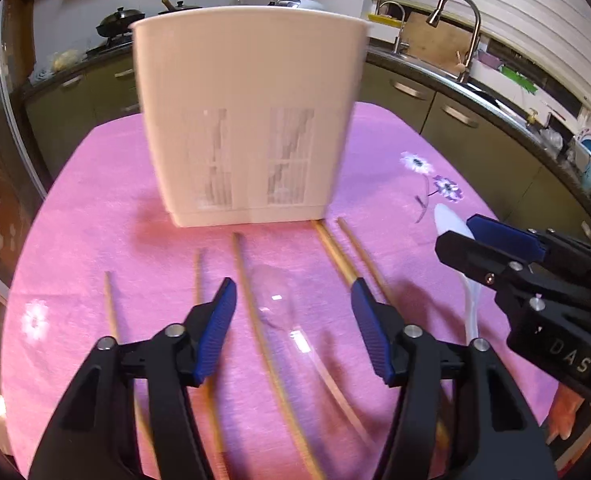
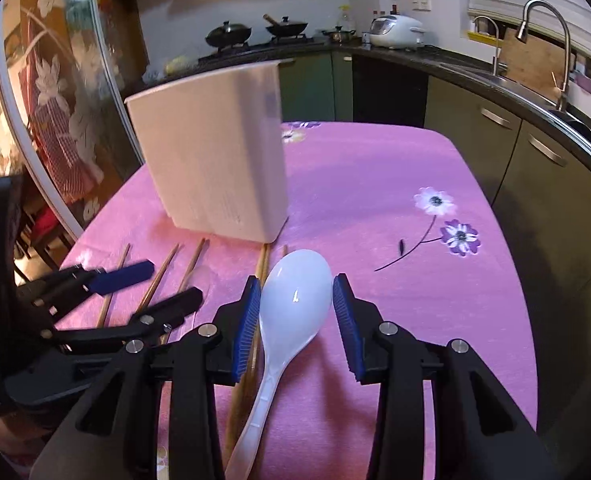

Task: Organize utensils
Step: 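Lower the right tool onto the white spoon and close on it, then lift the white spoon with the right tool while the left tool moves over the clear spoon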

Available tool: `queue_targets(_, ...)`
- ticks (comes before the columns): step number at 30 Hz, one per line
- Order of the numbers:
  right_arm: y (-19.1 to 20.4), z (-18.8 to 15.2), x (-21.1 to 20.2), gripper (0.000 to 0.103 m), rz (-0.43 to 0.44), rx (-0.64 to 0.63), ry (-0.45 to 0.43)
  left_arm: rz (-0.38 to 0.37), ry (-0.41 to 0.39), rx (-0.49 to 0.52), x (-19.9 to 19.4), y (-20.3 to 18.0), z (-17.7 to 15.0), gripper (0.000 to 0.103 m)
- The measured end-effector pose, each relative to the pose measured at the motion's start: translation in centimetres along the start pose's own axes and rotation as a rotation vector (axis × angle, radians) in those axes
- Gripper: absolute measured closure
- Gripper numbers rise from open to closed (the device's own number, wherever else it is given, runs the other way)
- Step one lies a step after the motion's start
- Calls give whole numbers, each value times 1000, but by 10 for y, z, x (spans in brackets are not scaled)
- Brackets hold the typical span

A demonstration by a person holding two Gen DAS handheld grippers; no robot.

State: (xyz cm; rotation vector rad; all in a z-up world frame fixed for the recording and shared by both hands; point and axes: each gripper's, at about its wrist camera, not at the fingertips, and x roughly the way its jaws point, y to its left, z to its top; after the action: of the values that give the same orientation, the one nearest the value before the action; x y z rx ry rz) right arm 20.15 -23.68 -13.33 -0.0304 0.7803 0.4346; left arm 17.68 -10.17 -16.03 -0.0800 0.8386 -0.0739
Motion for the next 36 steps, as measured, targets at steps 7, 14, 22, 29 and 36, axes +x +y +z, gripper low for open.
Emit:
queue_targets(7, -19, 3, -16, 65, 25, 33, -40, 25, 84, -40, 16, -4, -8, 63)
queue_targets(14, -27, 1, -17, 65, 56, 55, -57, 61, 113, -57, 22, -5, -12, 65)
queue_targets(22, -39, 0, -26, 65, 48, 70, -74, 30, 142, -24, 41, -19, -1, 82)
queue_targets(29, -37, -11, -4, 65, -24, 0, 33, -2, 160, 11, 38, -17, -3, 83)
queue_targets(36, -38, -24, 21, 65, -14, 2, 144, -7, 174, 33, 41, -14, 2, 82)
